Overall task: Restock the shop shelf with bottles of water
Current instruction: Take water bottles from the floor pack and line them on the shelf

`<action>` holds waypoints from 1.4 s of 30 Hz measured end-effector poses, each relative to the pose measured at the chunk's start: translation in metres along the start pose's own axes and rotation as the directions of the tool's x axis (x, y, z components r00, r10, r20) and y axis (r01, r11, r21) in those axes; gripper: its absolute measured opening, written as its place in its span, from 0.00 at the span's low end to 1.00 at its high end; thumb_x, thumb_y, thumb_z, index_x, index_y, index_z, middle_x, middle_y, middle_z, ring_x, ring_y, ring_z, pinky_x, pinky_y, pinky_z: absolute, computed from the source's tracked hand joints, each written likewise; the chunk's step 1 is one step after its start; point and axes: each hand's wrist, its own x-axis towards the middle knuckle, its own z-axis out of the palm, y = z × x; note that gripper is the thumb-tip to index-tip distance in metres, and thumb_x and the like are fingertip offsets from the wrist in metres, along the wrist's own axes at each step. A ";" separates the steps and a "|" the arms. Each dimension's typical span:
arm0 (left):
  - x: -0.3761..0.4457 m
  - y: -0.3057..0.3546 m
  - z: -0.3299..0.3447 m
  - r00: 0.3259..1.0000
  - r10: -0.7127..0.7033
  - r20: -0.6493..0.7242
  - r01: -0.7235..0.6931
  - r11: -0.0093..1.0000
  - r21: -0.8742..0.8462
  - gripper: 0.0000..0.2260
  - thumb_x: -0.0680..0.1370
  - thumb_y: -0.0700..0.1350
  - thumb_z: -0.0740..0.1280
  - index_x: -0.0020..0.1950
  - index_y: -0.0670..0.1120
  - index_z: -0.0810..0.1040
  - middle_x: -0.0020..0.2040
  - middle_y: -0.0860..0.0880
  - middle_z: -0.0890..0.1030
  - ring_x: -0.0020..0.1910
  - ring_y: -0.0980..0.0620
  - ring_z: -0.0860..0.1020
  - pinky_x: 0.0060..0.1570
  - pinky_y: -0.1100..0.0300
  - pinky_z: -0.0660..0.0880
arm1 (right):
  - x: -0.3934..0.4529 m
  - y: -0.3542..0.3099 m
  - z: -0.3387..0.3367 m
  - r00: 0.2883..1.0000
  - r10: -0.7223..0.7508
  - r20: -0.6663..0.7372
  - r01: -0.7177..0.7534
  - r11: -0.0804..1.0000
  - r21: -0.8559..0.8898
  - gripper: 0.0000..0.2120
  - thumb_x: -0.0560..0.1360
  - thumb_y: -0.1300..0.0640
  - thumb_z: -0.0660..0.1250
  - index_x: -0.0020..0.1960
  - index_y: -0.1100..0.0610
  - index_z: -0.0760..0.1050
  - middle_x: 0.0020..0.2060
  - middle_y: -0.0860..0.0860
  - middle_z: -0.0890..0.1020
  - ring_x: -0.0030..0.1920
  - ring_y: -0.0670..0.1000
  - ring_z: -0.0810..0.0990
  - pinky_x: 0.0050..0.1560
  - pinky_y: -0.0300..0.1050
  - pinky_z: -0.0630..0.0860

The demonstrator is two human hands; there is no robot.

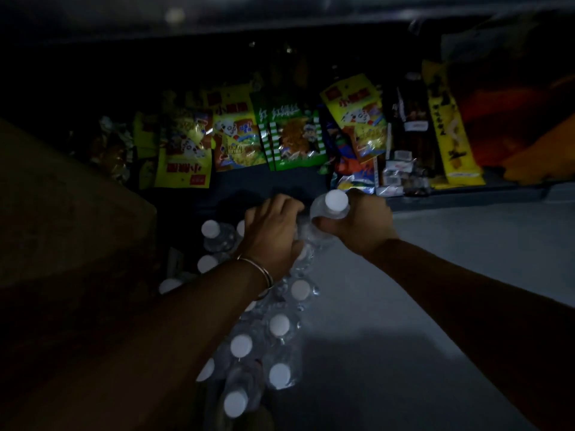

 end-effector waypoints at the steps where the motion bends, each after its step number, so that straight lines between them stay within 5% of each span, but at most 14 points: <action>1: 0.000 0.010 -0.016 0.998 -0.025 0.054 0.026 1.000 -0.014 0.24 0.73 0.48 0.68 0.67 0.48 0.65 0.64 0.48 0.66 0.65 0.47 0.64 0.59 0.56 0.57 | -0.007 -0.011 -0.020 0.999 -0.032 -0.009 0.032 0.999 0.009 0.26 0.66 0.44 0.75 0.57 0.58 0.76 0.53 0.55 0.82 0.55 0.55 0.79 0.46 0.41 0.70; 8: -0.010 0.092 -0.167 0.999 0.000 0.049 0.022 0.892 -0.452 0.29 0.64 0.42 0.78 0.60 0.43 0.67 0.55 0.49 0.72 0.56 0.51 0.73 0.51 0.63 0.69 | -0.064 -0.116 -0.184 0.975 -0.222 -0.008 0.222 0.970 0.100 0.19 0.63 0.44 0.74 0.46 0.56 0.79 0.42 0.51 0.83 0.43 0.49 0.81 0.40 0.44 0.77; 13: -0.031 0.152 -0.314 0.986 0.123 0.116 -0.042 0.843 -0.536 0.41 0.59 0.49 0.79 0.68 0.46 0.65 0.64 0.51 0.74 0.62 0.55 0.73 0.63 0.54 0.72 | -0.110 -0.209 -0.313 0.932 -0.361 -0.026 0.362 0.930 0.067 0.14 0.65 0.43 0.73 0.34 0.52 0.74 0.29 0.45 0.78 0.30 0.41 0.75 0.28 0.37 0.68; 16: -0.046 0.185 -0.405 0.979 0.175 0.109 -0.078 0.802 -0.593 0.34 0.66 0.37 0.77 0.64 0.55 0.63 0.59 0.60 0.74 0.56 0.65 0.74 0.55 0.69 0.74 | -0.133 -0.268 -0.388 0.900 -0.434 -0.041 0.436 0.899 0.040 0.17 0.66 0.41 0.72 0.35 0.55 0.76 0.30 0.50 0.79 0.31 0.44 0.76 0.31 0.43 0.74; 19: -0.063 0.215 -0.491 0.975 0.223 0.019 -0.166 0.774 -0.611 0.31 0.67 0.36 0.76 0.57 0.61 0.64 0.55 0.64 0.74 0.48 0.73 0.74 0.45 0.75 0.73 | -0.156 -0.326 -0.461 0.861 -0.508 -0.023 0.507 0.862 -0.026 0.23 0.68 0.40 0.70 0.38 0.63 0.77 0.31 0.57 0.77 0.31 0.51 0.75 0.36 0.51 0.74; 22: -0.078 0.246 -0.574 0.960 0.273 -0.057 -0.255 0.777 -0.575 0.29 0.67 0.39 0.76 0.59 0.60 0.67 0.56 0.64 0.75 0.53 0.70 0.75 0.46 0.74 0.73 | -0.180 -0.382 -0.529 0.837 -0.547 -0.023 0.544 0.836 -0.074 0.26 0.70 0.39 0.68 0.37 0.65 0.75 0.33 0.62 0.76 0.34 0.55 0.75 0.38 0.52 0.73; 26: -0.092 0.279 -0.673 0.937 0.314 -0.152 -0.346 0.777 -0.526 0.20 0.68 0.35 0.74 0.52 0.54 0.73 0.48 0.59 0.79 0.43 0.70 0.79 0.42 0.73 0.74 | -0.207 -0.450 -0.605 0.824 -0.560 -0.078 0.563 0.826 0.011 0.31 0.67 0.35 0.69 0.42 0.66 0.80 0.35 0.63 0.83 0.33 0.55 0.82 0.33 0.42 0.76; 30: -0.101 0.305 -0.756 0.899 0.329 -0.289 -0.433 0.766 -0.475 0.17 0.68 0.36 0.74 0.52 0.52 0.77 0.45 0.57 0.82 0.41 0.65 0.80 0.41 0.71 0.75 | -0.221 -0.506 -0.661 0.805 -0.583 -0.106 0.593 0.792 0.146 0.34 0.54 0.31 0.73 0.46 0.57 0.81 0.39 0.57 0.84 0.38 0.57 0.84 0.40 0.55 0.82; 33: -0.101 0.322 -0.812 0.866 0.355 -0.352 -0.488 0.757 -0.435 0.18 0.68 0.41 0.76 0.55 0.53 0.78 0.50 0.56 0.82 0.46 0.66 0.79 0.43 0.72 0.75 | -0.225 -0.542 -0.693 0.773 -0.610 -0.174 0.635 0.738 0.228 0.25 0.57 0.39 0.78 0.48 0.52 0.81 0.42 0.52 0.85 0.44 0.54 0.84 0.46 0.55 0.82; 38: -0.091 0.342 -0.896 0.851 0.299 -0.431 -0.470 0.802 -0.370 0.32 0.63 0.59 0.75 0.64 0.52 0.71 0.55 0.60 0.77 0.53 0.60 0.76 0.44 0.73 0.72 | -0.239 -0.602 -0.760 0.763 -0.568 -0.308 0.644 0.710 0.285 0.27 0.60 0.46 0.79 0.50 0.63 0.78 0.41 0.56 0.83 0.40 0.53 0.82 0.40 0.48 0.80; 42: -0.080 0.338 -0.943 0.856 0.298 -0.422 -0.495 0.706 -0.506 0.38 0.57 0.60 0.78 0.62 0.48 0.73 0.55 0.51 0.82 0.55 0.51 0.80 0.59 0.50 0.75 | -0.237 -0.644 -0.798 0.728 -0.578 -0.367 0.682 0.665 0.304 0.21 0.65 0.51 0.77 0.52 0.62 0.79 0.43 0.54 0.85 0.41 0.52 0.84 0.43 0.48 0.80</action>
